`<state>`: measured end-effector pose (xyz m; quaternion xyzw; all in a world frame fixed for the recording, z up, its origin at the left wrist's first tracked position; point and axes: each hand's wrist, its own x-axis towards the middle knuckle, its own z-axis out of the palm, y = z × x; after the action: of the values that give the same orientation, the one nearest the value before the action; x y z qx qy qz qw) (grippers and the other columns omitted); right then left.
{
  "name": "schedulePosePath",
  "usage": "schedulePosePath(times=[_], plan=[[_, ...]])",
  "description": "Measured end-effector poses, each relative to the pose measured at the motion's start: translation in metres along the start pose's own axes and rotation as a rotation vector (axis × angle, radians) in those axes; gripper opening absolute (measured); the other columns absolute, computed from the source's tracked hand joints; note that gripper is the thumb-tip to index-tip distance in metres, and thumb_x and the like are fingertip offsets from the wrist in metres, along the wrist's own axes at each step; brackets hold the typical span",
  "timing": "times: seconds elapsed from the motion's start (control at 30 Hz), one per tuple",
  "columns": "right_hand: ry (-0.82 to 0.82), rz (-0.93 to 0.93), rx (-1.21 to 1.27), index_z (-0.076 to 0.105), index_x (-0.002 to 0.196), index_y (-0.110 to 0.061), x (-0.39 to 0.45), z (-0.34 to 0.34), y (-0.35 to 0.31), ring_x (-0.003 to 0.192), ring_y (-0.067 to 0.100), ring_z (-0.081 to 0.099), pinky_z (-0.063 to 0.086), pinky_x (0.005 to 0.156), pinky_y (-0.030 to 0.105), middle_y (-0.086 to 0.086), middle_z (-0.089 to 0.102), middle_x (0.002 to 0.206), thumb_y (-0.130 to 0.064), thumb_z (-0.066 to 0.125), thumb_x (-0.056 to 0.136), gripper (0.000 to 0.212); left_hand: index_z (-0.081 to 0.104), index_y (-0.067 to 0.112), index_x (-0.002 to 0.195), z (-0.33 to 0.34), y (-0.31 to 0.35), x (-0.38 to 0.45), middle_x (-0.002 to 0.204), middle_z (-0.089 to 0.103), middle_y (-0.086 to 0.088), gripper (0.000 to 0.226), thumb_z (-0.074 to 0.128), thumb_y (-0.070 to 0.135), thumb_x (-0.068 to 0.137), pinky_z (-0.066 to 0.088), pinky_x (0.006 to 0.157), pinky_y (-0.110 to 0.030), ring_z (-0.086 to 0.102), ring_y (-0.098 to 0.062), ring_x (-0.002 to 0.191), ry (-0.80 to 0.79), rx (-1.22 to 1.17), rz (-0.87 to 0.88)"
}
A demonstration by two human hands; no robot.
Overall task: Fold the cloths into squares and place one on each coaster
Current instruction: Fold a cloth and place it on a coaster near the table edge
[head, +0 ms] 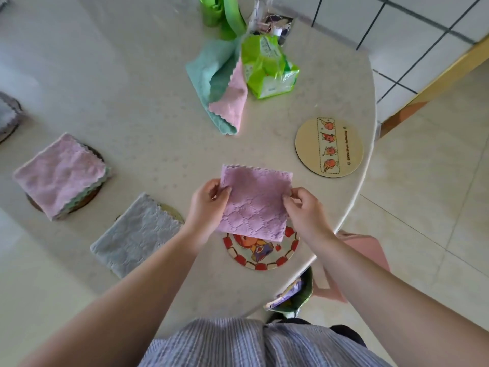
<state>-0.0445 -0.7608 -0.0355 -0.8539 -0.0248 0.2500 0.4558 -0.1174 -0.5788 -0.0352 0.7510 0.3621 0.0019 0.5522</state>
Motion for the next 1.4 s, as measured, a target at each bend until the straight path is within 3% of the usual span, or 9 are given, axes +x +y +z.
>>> schedulePosePath(times=[0.17,0.27,0.5,0.7,0.83,0.9,0.97,1.13,1.4], plan=[[-0.022,0.041,0.014,0.058,0.096,-0.024,0.019,-0.001,0.004,0.086,0.013,0.064,0.057,0.078,0.043,-0.011,0.063,0.089,-0.028,0.057,0.090,0.008,0.056,0.014,0.117,0.004,0.004,0.011,0.104,0.060,0.002,0.026,0.053,0.023,0.093,0.041,0.066,-0.018,0.056,-0.011,0.088,0.036,0.032,-0.094],[-0.038,0.040,0.027,0.060,0.104,-0.024,0.027,-0.001,0.001,0.090,0.013,0.063,0.056,0.080,0.040,-0.014,0.063,0.090,-0.034,0.060,0.088,0.019,0.056,0.015,0.115,0.006,0.005,0.014,0.101,0.059,0.004,0.025,0.054,0.025,0.093,0.043,0.073,-0.024,0.057,-0.012,0.088,0.051,0.039,-0.099],[0.040,0.016,-0.078,0.061,0.093,-0.020,0.041,0.004,-0.003,0.079,0.012,0.061,0.048,0.068,0.027,-0.010,0.063,0.081,-0.029,0.061,0.087,0.011,0.056,0.013,0.092,0.005,0.003,0.022,0.079,0.056,0.002,0.018,0.053,0.031,0.093,0.039,0.060,-0.023,0.050,-0.012,0.069,0.101,0.128,-0.105],[0.015,0.092,-0.069,0.053,0.098,-0.023,0.050,0.002,-0.009,0.078,0.010,0.059,0.050,0.067,0.029,-0.012,0.059,0.083,-0.026,0.061,0.086,0.014,0.053,0.014,0.106,0.000,0.010,0.027,0.085,0.056,0.004,0.027,0.051,0.037,0.092,0.042,0.059,-0.024,0.051,-0.012,0.071,0.052,0.125,-0.216],[0.128,-0.062,-0.105,0.050,0.110,-0.016,0.031,0.004,-0.010,0.074,0.008,0.051,0.042,0.061,0.020,-0.003,0.052,0.096,-0.019,0.057,0.088,0.022,0.051,0.014,0.121,-0.004,-0.003,0.008,0.116,0.053,0.001,0.033,0.049,0.031,0.092,0.036,0.091,-0.028,0.052,-0.014,0.103,0.163,0.498,0.343],[0.118,-0.300,-0.277,0.052,0.116,-0.014,0.018,0.011,-0.008,0.096,0.012,0.052,0.048,0.082,0.028,0.000,0.050,0.111,-0.018,0.053,0.088,0.028,0.056,0.015,0.121,0.001,-0.008,0.001,0.124,0.056,0.001,0.037,0.043,0.030,0.090,0.031,0.099,-0.032,0.050,-0.017,0.114,0.095,0.639,0.599],[0.014,-0.473,-0.485,0.050,0.127,-0.015,0.010,0.022,-0.004,0.123,0.019,0.041,0.035,0.105,0.041,0.004,0.047,0.131,-0.025,0.047,0.090,0.038,0.054,0.016,0.127,0.010,-0.014,-0.004,0.131,0.055,0.002,0.040,0.043,0.029,0.090,0.031,0.107,-0.040,0.046,-0.017,0.125,-0.034,0.712,0.727],[-0.126,-0.524,-0.893,0.040,0.140,-0.016,0.006,0.034,0.016,0.140,0.024,0.027,0.020,0.108,0.057,0.008,0.031,0.151,-0.046,0.031,0.089,0.059,0.039,0.017,0.140,0.016,-0.034,0.000,0.149,0.034,-0.006,0.055,0.037,0.043,0.091,0.028,0.108,-0.056,0.023,-0.021,0.140,-0.163,0.927,0.637],[-0.141,-0.458,-1.011,0.019,0.148,-0.023,0.010,0.013,0.028,0.145,0.019,0.005,-0.001,0.111,0.052,0.004,0.008,0.158,-0.059,0.015,0.089,0.069,0.009,0.023,0.149,0.010,-0.032,0.007,0.156,-0.006,-0.001,0.075,0.021,0.064,0.088,-0.001,0.116,-0.044,-0.005,-0.020,0.143,-0.145,1.003,0.456]])
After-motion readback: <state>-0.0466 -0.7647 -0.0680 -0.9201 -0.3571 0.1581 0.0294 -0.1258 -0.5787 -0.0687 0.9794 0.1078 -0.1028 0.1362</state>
